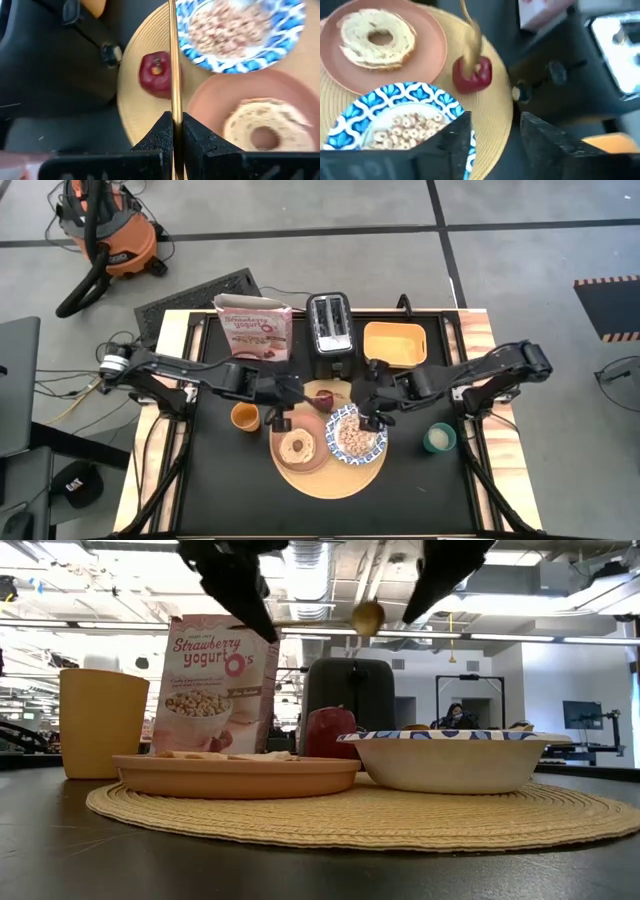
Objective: Arrange a breakfast setting
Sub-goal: Move the spoon beside the bowl on the table mat
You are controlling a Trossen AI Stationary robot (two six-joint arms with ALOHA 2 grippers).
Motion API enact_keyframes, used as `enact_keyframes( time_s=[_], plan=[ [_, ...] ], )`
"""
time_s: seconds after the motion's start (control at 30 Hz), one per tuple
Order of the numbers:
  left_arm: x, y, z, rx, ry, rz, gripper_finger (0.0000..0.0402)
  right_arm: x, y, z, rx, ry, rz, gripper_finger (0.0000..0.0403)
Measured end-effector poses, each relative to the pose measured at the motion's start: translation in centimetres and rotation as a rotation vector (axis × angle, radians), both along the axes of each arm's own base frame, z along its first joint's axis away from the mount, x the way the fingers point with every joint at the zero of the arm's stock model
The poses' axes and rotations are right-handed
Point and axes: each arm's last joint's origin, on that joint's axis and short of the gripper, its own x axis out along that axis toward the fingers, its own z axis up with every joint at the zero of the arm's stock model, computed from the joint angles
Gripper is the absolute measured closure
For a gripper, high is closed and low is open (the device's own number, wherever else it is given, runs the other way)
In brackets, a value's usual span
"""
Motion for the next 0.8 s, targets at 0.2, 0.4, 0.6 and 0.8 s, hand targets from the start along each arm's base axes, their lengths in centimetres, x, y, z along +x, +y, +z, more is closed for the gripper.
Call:
enact_keyframes(
  time_s=[0.2,0.4,0.6,0.8],
  plan=[
    [-3.0,0.1,-0.7,-0.119,-0.271,-0.072,0.0400,-1.6,1.3,-0.5,-0.068,-0.128,0.110,0.0161],
    [-4.3,-0.1,-0.8,-0.158,-0.509,-0.097,0.0401,-2.2,0.3,-1.7,-0.093,-0.420,0.143,0.0155],
    [-4.3,-0.2,-0.8,-0.167,-0.676,-0.102,0.0401,-2.6,-0.1,-1.1,-0.150,-0.837,0.195,0.0155],
    [-3.9,-0.2,-0.1,-0.151,-0.841,-0.122,0.0397,-2.6,-0.5,-0.2,-0.163,-1.067,0.260,0.0155]
  ],
)
